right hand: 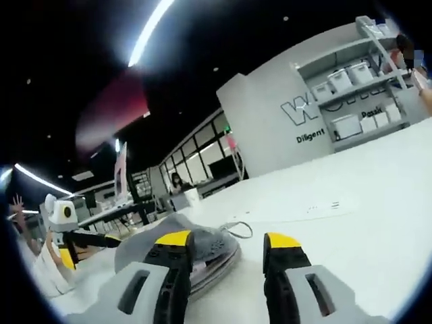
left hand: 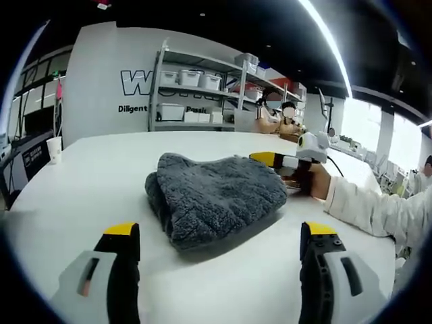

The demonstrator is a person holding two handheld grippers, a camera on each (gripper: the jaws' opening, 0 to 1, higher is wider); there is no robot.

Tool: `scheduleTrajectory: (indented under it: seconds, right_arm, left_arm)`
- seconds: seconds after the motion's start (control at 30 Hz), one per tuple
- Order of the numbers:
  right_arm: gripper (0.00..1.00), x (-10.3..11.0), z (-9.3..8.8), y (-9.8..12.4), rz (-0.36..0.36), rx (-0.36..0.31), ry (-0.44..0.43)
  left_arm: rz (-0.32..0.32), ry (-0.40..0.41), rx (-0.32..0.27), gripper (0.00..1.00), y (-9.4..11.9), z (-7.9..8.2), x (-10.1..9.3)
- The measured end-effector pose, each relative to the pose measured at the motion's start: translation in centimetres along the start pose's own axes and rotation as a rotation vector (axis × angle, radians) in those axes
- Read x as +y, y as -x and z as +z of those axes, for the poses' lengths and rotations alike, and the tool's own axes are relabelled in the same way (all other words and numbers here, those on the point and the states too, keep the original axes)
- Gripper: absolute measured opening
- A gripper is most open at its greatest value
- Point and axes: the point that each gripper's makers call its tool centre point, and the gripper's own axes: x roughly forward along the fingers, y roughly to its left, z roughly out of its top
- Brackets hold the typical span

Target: Open the folded towel by lifting each exposed corner and separating the folded layers until the towel lies flat within the target outline without major curled edges

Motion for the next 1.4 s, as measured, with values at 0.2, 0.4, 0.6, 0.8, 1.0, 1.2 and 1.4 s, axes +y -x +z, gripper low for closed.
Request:
scheduleTrajectory:
  seconds: [0.2, 0.4, 0.6, 0.8, 1.0, 1.2, 1.4]
  right_arm:
    - [0.17, 1.0, -1.1, -0.5, 0.027, 0.05, 0.04]
    - [0.0, 0.9, -2.3, -0.4, -0.004, 0.111, 0.155]
    - [0.0, 1.5, -2.5, -0.4, 0.01, 0.108, 0.188]
    - [0.0, 2.0, -1.8, 0.0, 0.025, 0.068, 0.193]
    - [0.0, 2.5, -1.1, 0.6, 0.022, 0.029, 0.233]
    - [0.0, 3.5, 0.3, 1.2, 0.03, -0.052, 0.246]
    - [0.0, 4.0, 1.4, 1.8, 0.006, -0.107, 0.325]
  left_arm:
    - [0.001, -0.001, -0.001, 0.97, 0.1, 0.0, 0.1]
    - [0.004, 0.004, -0.004, 0.97, 0.2, 0.1, 0.2]
    - [0.006, 0.005, -0.002, 0.97, 0.2, 0.2, 0.4]
    - [0.009, 0.006, -0.003, 0.97, 0.2, 0.1, 0.4]
    - [0.009, 0.004, -0.004, 0.97, 0.3, 0.2, 0.4]
    - [0.006, 0.004, -0.005, 0.97, 0.3, 0.2, 0.3]
    - [0.004, 0.008, -0.008, 0.97, 0.4, 0.3, 0.3]
